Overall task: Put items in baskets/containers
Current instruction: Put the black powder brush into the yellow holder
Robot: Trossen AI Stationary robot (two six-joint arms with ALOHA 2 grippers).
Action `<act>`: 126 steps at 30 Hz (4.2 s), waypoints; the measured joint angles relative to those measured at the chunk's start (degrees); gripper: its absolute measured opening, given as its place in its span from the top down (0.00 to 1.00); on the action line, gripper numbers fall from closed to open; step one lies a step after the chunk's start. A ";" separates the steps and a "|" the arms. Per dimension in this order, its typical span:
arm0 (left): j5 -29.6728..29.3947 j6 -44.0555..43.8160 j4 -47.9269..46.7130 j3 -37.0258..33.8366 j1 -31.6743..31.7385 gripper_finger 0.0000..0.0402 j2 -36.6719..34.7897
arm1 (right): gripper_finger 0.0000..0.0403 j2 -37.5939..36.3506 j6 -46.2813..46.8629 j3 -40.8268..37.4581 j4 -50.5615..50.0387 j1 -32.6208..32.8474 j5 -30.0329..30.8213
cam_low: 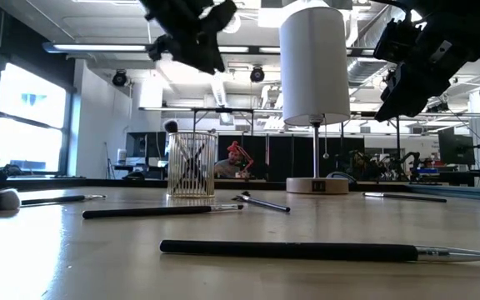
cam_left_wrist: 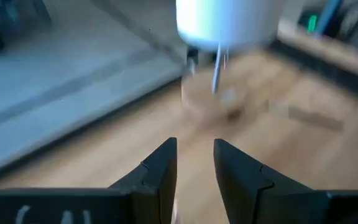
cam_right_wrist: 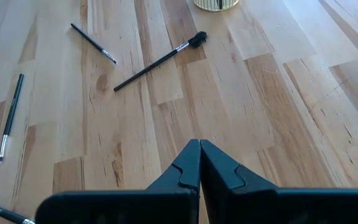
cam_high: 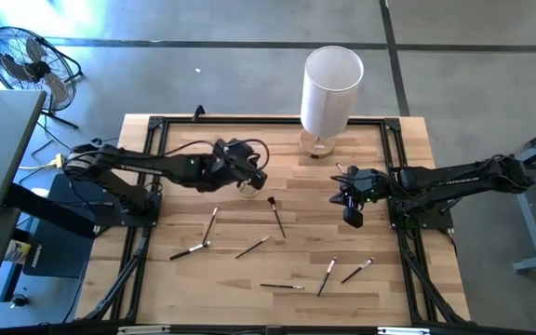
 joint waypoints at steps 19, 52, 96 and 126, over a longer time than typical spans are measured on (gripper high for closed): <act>24.46 -14.09 -46.10 10.87 -13.66 0.74 1.72 | 1.00 0.02 -0.50 0.00 0.71 0.00 1.62; 37.91 -12.46 -20.11 -16.38 -27.70 0.74 4.37 | 1.00 0.02 1.16 0.00 3.36 -0.02 2.26; -10.91 -17.40 -24.91 2.25 -27.61 1.00 -1.02 | 1.00 0.00 -0.54 0.00 3.65 -0.01 1.57; 14.12 23.16 44.24 -20.33 7.35 1.00 -3.45 | 1.00 0.00 -0.98 0.00 4.12 0.00 1.12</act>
